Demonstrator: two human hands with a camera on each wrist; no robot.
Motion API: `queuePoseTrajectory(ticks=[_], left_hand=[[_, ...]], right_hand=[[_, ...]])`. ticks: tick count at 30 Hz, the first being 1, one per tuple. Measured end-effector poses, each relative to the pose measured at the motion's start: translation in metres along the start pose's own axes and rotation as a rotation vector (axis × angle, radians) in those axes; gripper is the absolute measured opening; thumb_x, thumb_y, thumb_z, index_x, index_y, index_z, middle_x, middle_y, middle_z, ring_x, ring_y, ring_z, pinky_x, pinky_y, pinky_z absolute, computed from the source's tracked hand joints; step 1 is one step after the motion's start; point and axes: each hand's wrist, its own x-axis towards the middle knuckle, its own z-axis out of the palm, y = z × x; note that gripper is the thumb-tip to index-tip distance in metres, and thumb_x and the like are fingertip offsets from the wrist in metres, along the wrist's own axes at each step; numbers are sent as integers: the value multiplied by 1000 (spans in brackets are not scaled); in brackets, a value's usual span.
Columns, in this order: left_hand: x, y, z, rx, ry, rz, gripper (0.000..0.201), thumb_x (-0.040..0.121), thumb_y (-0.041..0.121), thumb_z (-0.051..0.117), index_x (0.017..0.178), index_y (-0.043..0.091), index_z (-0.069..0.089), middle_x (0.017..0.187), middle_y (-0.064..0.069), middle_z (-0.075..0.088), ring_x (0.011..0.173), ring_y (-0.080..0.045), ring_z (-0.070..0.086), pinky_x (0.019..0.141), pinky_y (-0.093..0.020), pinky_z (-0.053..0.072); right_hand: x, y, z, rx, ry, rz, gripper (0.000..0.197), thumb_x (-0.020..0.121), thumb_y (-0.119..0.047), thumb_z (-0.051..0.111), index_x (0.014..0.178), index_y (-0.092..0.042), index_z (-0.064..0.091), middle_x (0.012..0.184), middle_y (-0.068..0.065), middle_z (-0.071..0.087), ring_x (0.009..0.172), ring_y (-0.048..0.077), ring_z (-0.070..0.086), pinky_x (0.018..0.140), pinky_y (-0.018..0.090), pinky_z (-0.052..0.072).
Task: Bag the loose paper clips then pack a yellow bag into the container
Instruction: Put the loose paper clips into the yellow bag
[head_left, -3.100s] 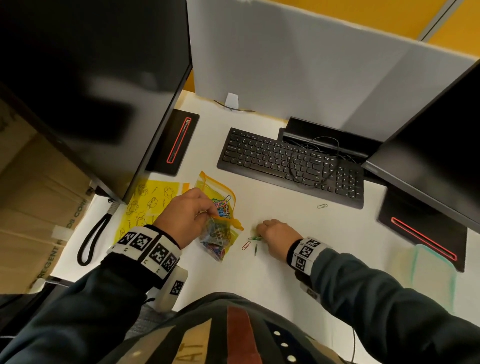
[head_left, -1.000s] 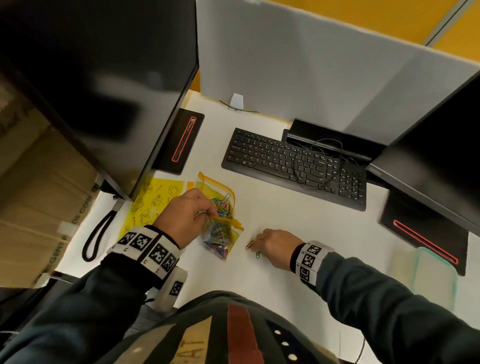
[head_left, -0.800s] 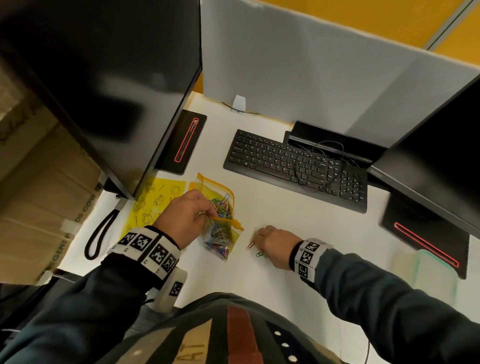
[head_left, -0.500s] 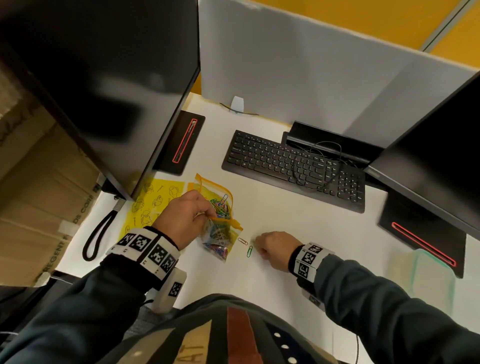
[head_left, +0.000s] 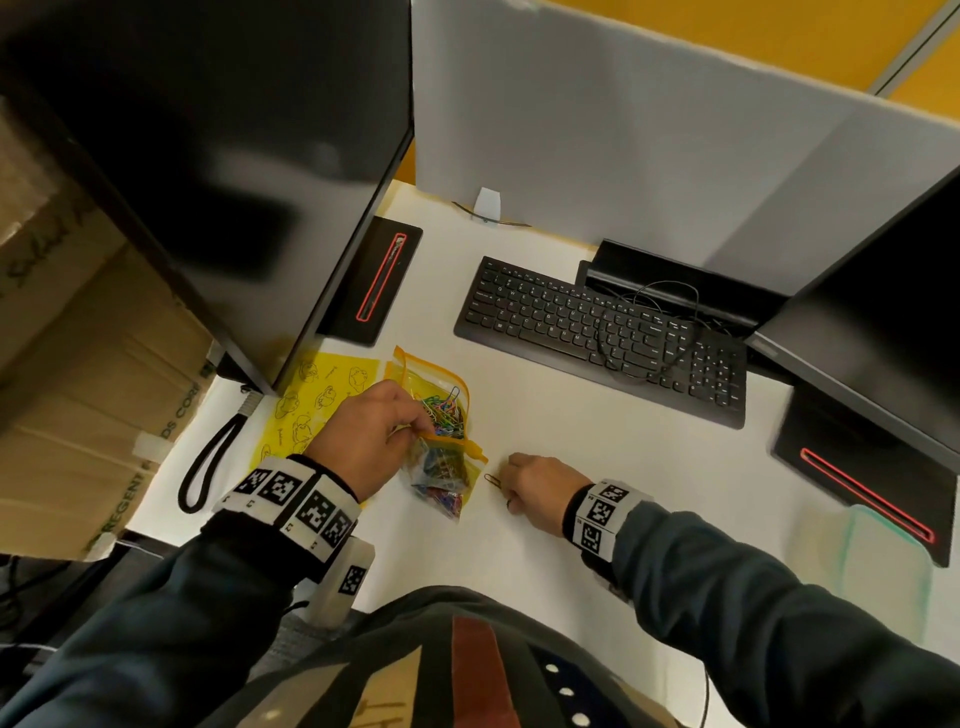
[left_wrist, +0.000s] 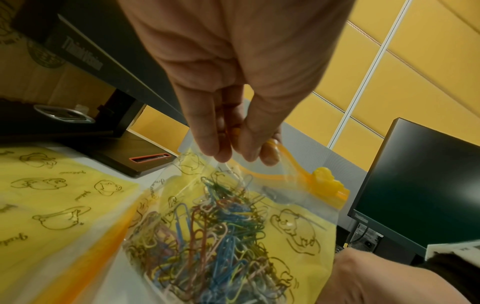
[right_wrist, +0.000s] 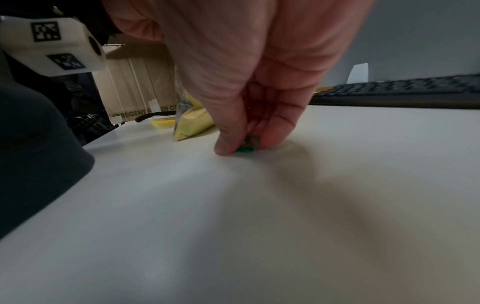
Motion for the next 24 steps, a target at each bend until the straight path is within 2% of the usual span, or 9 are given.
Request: queuePoseTrajectory(ticks=[4,8,13,15,17,19,21,22,24], left_hand=[[0,-1,1,-9,0,0,20,79,-3,58,86,10,71,92,0,53,82,-15,51,70,-11,33],[2,-2,2,-10,-2,0,19,80,-2,58,85,11,71,91,3,52,78,-12,49,66,-3,29],[4,0,3,-6,-6,6,21,80,-3,57,86,11,71,92,3,51,80,-13,49,74,-19,35],[5,1,3,-9,-7,9,21,79,-3,57,85,12,71,91,3,51,81,-14,50,75,-20,36],[5,1,4,-15,-5,6,21,79,-3,57,85,11,71,91,2,52,82,-14,51,76,-21,36],[5,1,3,-16,-8,13,21,79,-4,57,84,11,71,90,2,52,82,-14,51,75,-21,36],[6,0,3,-13,-13,22,21,79,-4,57,84,11,71,91,2,52,83,-14,51,75,-19,35],[7,0,3,-14,-15,23,21,79,-4,57,84,11,71,91,2,52,83,-14,51,74,-16,34],[8,-1,3,-14,-21,19,21,79,-4,57,85,11,71,92,2,53,83,-13,51,70,-10,31]], right_hand=[[-8,0,14,-16,76,24,21,89,0,43,106,-2,53,115,17,51,104,31,50,79,39,44],[-17,1,24,9,141,53,24,92,-2,38,110,-2,52,113,17,54,106,30,50,80,39,44],[-22,6,21,160,183,194,20,87,-8,47,106,-7,56,109,10,60,102,28,56,75,26,39],[-23,4,22,146,171,224,18,86,-6,46,100,-5,57,108,11,60,102,29,55,80,30,44],[-22,1,27,65,149,224,21,86,1,43,103,-2,55,110,15,57,103,30,54,81,35,45],[-23,-4,31,-24,172,207,25,81,8,47,103,0,54,104,19,57,98,33,56,71,38,45],[-24,-8,32,-100,137,195,26,60,6,70,82,-1,59,77,15,61,69,33,63,46,31,38],[-23,-8,34,-149,104,199,33,46,0,79,72,-6,60,64,9,60,55,25,61,38,26,33],[-18,-4,38,-145,80,213,42,32,-11,86,67,-11,62,56,1,59,44,17,55,31,22,34]])
